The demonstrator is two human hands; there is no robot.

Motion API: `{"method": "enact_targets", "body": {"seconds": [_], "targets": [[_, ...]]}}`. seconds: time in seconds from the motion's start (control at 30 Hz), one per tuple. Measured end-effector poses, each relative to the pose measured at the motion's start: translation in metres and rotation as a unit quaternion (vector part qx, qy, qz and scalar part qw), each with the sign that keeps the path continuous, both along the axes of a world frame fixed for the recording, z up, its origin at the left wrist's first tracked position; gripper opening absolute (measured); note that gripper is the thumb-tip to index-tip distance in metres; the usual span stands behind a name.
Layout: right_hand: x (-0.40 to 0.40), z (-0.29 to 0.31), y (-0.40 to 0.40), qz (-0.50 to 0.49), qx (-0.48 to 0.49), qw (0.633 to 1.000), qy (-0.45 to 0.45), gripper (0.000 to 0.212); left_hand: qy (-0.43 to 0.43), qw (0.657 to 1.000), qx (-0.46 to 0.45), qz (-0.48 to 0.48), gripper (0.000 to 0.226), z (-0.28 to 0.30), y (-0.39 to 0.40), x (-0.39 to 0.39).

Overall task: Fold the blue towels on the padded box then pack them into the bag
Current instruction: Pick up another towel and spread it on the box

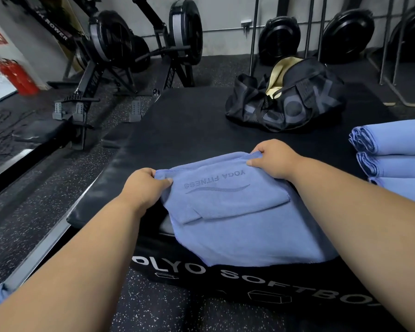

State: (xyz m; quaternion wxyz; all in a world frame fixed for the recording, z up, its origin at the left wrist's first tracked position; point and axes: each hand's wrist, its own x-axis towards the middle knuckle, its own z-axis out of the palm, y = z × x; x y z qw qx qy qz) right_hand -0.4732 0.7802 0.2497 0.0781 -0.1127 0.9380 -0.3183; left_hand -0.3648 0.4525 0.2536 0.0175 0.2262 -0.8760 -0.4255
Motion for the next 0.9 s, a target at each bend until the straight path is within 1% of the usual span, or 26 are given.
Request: {"method": "enact_targets", "body": {"seconds": [0.07, 0.13, 0.23, 0.27, 0.3, 0.37, 0.43, 0.47, 0.53, 0.57, 0.63, 0.67, 0.7, 0.77, 0.83, 0.9], "targets": [[0.016, 0.001, 0.005, -0.015, -0.035, 0.999, -0.007, 0.012, 0.036, 0.999, 0.034, -0.007, 0.013, 0.008, 0.0, 0.018], [0.041, 0.009, 0.013, -0.035, -0.103, 0.994, -0.033, 0.013, 0.062, 0.996, 0.06, -0.034, 0.013, 0.021, -0.001, 0.041], [0.079, 0.029, 0.025, -0.033, -0.189, 0.981, -0.037, 0.017, 0.094, 0.983, 0.144, -0.067, 0.014, 0.044, -0.002, 0.073], [0.09, 0.038, 0.027, -0.028, -0.22, 0.974, -0.042, 0.018, 0.109, 0.98, 0.153, -0.072, 0.014, 0.053, -0.002, 0.082], [0.101, 0.05, 0.027, -0.024, -0.248, 0.967, -0.046, 0.018, 0.126, 0.979, 0.142, -0.075, 0.014, 0.061, -0.004, 0.088], [0.113, 0.073, 0.024, -0.024, -0.268, 0.963, -0.031, 0.019, 0.156, 0.98, 0.097, -0.071, 0.014, 0.078, -0.007, 0.091], [0.113, 0.1, 0.016, -0.036, -0.247, 0.968, 0.031, 0.022, 0.191, 0.978, 0.061, -0.053, 0.018, 0.1, -0.01, 0.084], [0.11, 0.116, 0.012, -0.046, -0.246, 0.965, 0.073, 0.022, 0.212, 0.974, 0.062, -0.041, 0.022, 0.115, -0.011, 0.079], [0.105, 0.158, 0.004, -0.065, -0.269, 0.949, 0.152, 0.016, 0.274, 0.956, 0.1, -0.023, 0.027, 0.151, -0.01, 0.069], [0.103, 0.18, 0.001, -0.066, -0.276, 0.939, 0.194, 0.013, 0.307, 0.943, 0.129, -0.019, 0.023, 0.172, -0.008, 0.068], [0.108, 0.221, 0.001, -0.056, -0.276, 0.924, 0.259, 0.014, 0.356, 0.918, 0.171, -0.04, 0.016, 0.212, -0.004, 0.07], [0.111, 0.233, 0.004, -0.052, -0.277, 0.92, 0.273, 0.015, 0.371, 0.909, 0.181, -0.056, 0.017, 0.225, -0.002, 0.074], [0.117, 0.24, 0.007, -0.051, -0.279, 0.918, 0.277, 0.016, 0.374, 0.907, 0.18, -0.07, 0.018, 0.231, 0.0, 0.079], [0.132, 0.235, 0.015, -0.056, -0.261, 0.931, 0.249, 0.014, 0.346, 0.923, 0.149, -0.082, 0.016, 0.224, 0.004, 0.091], [0.148, 0.209, 0.023, -0.059, -0.214, 0.958, 0.179, 0.018, 0.289, 0.949, 0.106, -0.074, 0.012, 0.195, 0.005, 0.101], [0.161, 0.166, 0.031, -0.061, -0.166, 0.981, 0.078, 0.014, 0.208, 0.972, 0.091, -0.066, 0.01, 0.154, 0.003, 0.111]]}}
